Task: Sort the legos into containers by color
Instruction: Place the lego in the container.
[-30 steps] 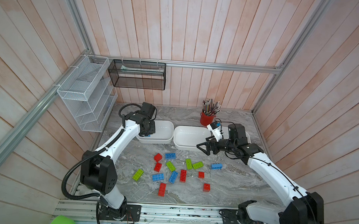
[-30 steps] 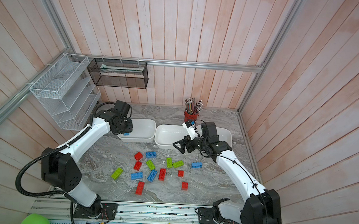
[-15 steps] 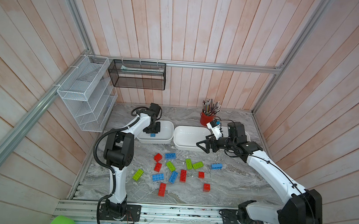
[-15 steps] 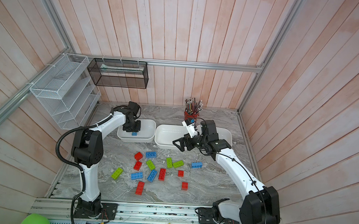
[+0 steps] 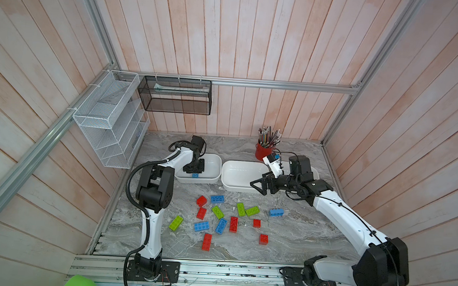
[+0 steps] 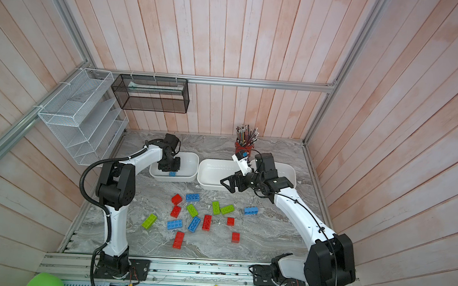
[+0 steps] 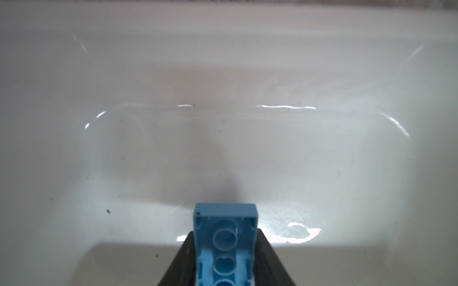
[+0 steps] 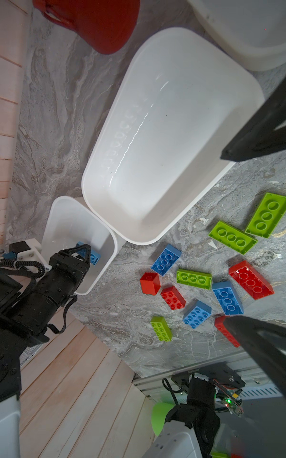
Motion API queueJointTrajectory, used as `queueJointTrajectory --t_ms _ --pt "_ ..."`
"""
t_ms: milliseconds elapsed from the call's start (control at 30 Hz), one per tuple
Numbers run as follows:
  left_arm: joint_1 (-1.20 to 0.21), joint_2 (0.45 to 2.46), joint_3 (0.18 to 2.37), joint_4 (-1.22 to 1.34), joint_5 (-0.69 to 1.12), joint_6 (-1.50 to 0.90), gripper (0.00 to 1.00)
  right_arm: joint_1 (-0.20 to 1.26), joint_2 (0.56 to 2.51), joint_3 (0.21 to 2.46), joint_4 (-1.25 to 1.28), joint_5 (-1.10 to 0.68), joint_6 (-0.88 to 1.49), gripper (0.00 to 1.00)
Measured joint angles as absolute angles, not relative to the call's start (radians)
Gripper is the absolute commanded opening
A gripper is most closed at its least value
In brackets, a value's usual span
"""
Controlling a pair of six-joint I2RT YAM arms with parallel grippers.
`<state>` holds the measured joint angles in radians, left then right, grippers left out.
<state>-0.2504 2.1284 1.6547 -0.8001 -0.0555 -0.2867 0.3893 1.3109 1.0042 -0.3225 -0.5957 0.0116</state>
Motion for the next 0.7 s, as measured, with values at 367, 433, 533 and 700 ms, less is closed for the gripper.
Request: queueJointTrajectory --t_ms 367,433,533,700 --pt "-0.25 2.106 1.647 -0.817 -0.057 -0.278 0.62 0.383 1.306 1.004 -0.332 -0.582 0.01 0.98" --pt "-0.25 2.061 1.644 -0.834 -0.06 -0.27 0.66 0.376 1.301 1.004 -0.337 -0.581 0.007 0.98" --pt "-0.253 1.938 1.617 -0.845 -0.059 -0.244 0.72 0.362 1.298 1.004 -0.339 -0.582 0.004 0.98" --pt "-0.284 1.738 1.579 -0.852 0.011 -0.135 0.8 0.344 1.298 1.004 -0.352 -0.582 -0.009 0.98"
